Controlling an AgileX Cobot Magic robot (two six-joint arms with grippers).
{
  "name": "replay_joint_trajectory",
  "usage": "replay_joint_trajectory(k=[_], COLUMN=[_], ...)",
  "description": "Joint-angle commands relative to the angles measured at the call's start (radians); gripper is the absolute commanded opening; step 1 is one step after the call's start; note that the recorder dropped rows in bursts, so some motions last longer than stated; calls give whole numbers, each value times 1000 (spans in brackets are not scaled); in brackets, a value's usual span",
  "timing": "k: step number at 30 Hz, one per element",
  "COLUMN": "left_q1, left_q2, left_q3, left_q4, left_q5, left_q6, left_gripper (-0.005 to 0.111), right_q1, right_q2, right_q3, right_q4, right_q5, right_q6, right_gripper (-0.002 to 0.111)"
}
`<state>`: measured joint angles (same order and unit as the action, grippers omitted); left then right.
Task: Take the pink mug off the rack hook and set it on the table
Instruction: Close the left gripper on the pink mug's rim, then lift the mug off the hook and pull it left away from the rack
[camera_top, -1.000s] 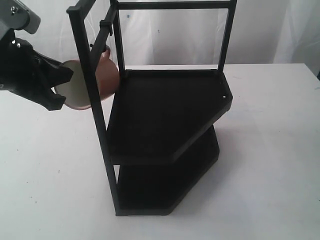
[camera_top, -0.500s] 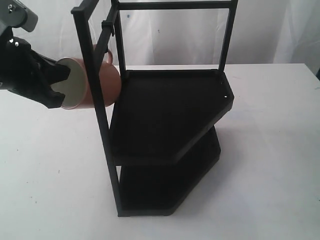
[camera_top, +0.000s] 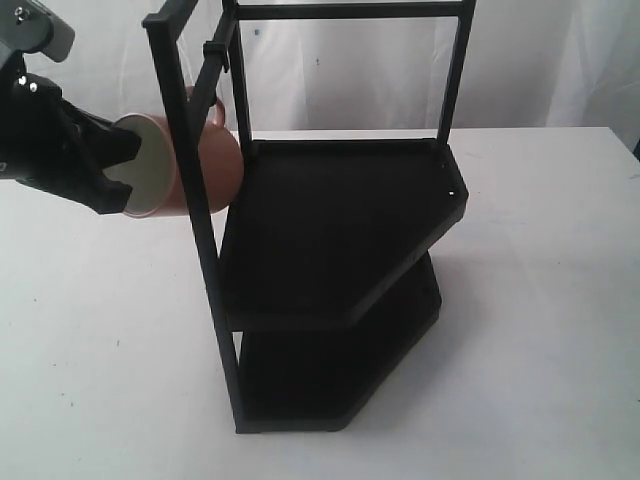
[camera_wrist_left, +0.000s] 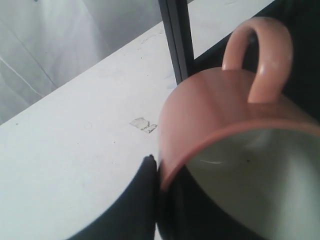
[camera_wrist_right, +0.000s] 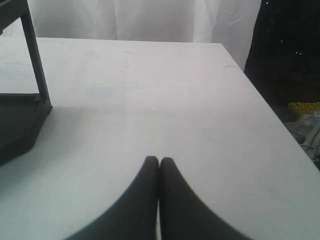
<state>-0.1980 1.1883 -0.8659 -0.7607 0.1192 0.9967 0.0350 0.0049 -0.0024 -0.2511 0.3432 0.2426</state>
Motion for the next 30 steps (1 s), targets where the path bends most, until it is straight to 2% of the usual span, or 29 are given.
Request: replay_joint_trajectory(k=[1, 12, 21, 27, 30], left_q1=[-5, -5, 3, 61, 107], left_q2=[-3, -15, -140, -189, -183], left_q3=[-2, -2, -2, -2, -2], left_q4=[-19, -19, 13, 74, 84], left_q5=[0, -24, -43, -29, 33], left_q6=[-42, -72, -79, -80, -82], left_gripper=[0, 0, 0, 0, 0], right_q1=[5, 5, 5, 5, 5], right_q2=[-5, -5, -5, -5, -5], right_q3=[2, 2, 2, 2, 2], right_q4=[-9, -9, -9, -9, -9], right_q5=[-1, -1, -1, -1, -1], right_q6=[-3, -3, -3, -3, -3], right_gripper=[0, 0, 0, 0, 0])
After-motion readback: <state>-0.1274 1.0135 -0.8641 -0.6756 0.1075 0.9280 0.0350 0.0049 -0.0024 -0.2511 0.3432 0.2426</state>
